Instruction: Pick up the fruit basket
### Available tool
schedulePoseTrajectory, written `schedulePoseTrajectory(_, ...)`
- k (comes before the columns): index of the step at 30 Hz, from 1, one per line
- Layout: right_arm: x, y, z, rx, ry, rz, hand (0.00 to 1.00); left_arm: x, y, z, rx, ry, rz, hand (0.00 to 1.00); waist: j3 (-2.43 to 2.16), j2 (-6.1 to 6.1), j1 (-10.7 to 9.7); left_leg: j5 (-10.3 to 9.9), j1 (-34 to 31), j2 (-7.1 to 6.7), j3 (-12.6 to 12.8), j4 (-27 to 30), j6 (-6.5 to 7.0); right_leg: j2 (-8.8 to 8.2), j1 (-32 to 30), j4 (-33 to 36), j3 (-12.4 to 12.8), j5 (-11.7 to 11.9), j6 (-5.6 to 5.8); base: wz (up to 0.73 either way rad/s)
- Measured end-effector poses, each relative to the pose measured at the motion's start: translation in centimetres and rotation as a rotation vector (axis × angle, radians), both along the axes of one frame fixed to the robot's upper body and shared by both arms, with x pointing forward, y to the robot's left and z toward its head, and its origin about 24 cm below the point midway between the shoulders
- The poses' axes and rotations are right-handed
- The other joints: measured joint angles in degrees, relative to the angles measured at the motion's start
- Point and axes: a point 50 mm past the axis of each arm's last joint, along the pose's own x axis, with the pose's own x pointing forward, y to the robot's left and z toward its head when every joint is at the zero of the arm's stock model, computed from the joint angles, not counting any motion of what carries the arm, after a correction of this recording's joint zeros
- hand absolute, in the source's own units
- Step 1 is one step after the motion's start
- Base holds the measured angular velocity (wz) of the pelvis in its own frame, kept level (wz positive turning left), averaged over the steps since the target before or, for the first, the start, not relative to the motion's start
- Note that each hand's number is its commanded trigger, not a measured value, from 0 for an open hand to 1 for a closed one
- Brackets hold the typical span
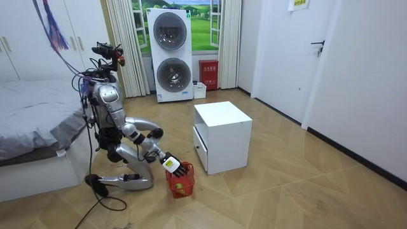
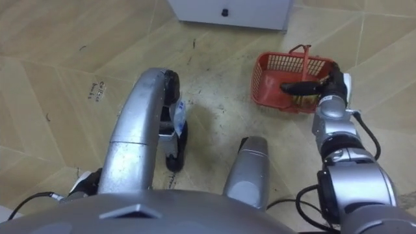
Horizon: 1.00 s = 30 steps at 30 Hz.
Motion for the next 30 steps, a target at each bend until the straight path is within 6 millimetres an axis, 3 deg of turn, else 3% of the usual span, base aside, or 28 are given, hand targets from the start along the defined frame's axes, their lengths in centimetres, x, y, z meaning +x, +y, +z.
schedulePoseTrajectory(4, 0.0, -0.2, 0.0, 0.016, 0.012, 0.010, 0.00, 0.2, 0.4, 0.1, -0.016, 0.006, -0.011, 0.00, 0.02, -0.03, 0.72, 0.06, -0.04, 0.11, 0.25, -0.03, 0.12, -0.19, -0.08, 0.00, 0.03, 0.00, 0.00, 0.01)
schedulePoseTrajectory(8, -0.9, -1.6, -0.3, 0.074, 0.042, -0.051, 0.00, 0.5, 1.1, 0.4, -0.016, 0.012, -0.017, 0.00, -0.02, 0.06, 2.90, 0.06, -0.05, 0.22, 0.42, -0.13, 0.12, -0.28, -0.50, 0.01, 0.07, 0.00, 0.01, 0.00)
schedulePoseTrajectory(9, -1.1, -1.8, -0.4, 0.082, 0.045, -0.060, 0.16, 0.3, 1.1, 0.3, -0.019, 0.018, -0.017, 0.00, 0.04, 0.15, 3.08, 0.07, -0.07, 0.21, 0.47, -0.20, 0.10, -0.32, -0.36, 0.01, -0.04, -0.01, 0.02, 0.00)
schedulePoseTrajectory(10, -1.1, -1.9, -0.3, 0.085, 0.044, -0.063, 0.46, 0.2, 1.1, 0.3, -0.020, 0.023, -0.017, 0.00, 0.06, 0.26, 3.10, 0.07, -0.08, 0.20, 0.48, -0.23, 0.09, -0.34, -0.36, 0.01, -0.12, -0.01, 0.02, 0.00)
schedulePoseTrajectory(11, -1.1, -2.0, -0.3, 0.091, 0.041, -0.068, 0.67, -0.1, 1.0, 0.3, -0.024, 0.032, -0.020, 0.00, 0.07, 0.41, 3.10, 0.09, -0.08, 0.16, 0.55, -0.31, 0.07, -0.40, -0.39, 0.01, -0.20, -0.01, 0.02, 0.00)
schedulePoseTrajectory(12, -1.1, -2.0, -0.3, 0.094, 0.041, -0.070, 1.00, -0.3, 0.9, 0.2, -0.028, 0.036, -0.022, 0.00, 0.06, 0.48, 3.10, 0.10, -0.08, 0.16, 0.62, -0.42, 0.05, -0.49, -0.43, 0.01, -0.24, -0.01, 0.02, 0.03)
schedulePoseTrajectory(22, -2.6, -2.4, -1.3, 0.110, 0.119, -0.086, 1.00, -0.4, 0.5, 0.1, -0.055, 0.065, -0.071, 0.00, 0.10, 0.94, 3.30, 0.51, -0.80, 0.18, 0.92, -0.56, 0.17, -0.66, -0.85, 0.03, -0.75, -0.02, 0.02, 0.02)
schedulePoseTrajectory(24, -2.8, -2.5, -1.5, 0.119, 0.131, -0.087, 1.00, -0.3, 0.5, 0.1, -0.064, 0.062, -0.057, 0.00, 0.10, 0.97, 4.23, 0.60, -1.01, 0.84, 1.01, -0.48, 0.28, -0.57, -1.16, 0.05, -0.67, -0.02, 0.02, 0.02)
schedulePoseTrajectory(30, -3.0, -2.8, -1.4, 0.126, 0.133, -0.097, 1.00, -0.2, 0.4, 0.1, -0.072, 0.061, -0.047, 0.00, 0.00, 1.42, 5.64, 0.84, -1.59, 0.80, 1.25, -0.48, 0.66, -0.86, -1.46, 0.04, -0.85, -0.02, 0.02, 0.03)
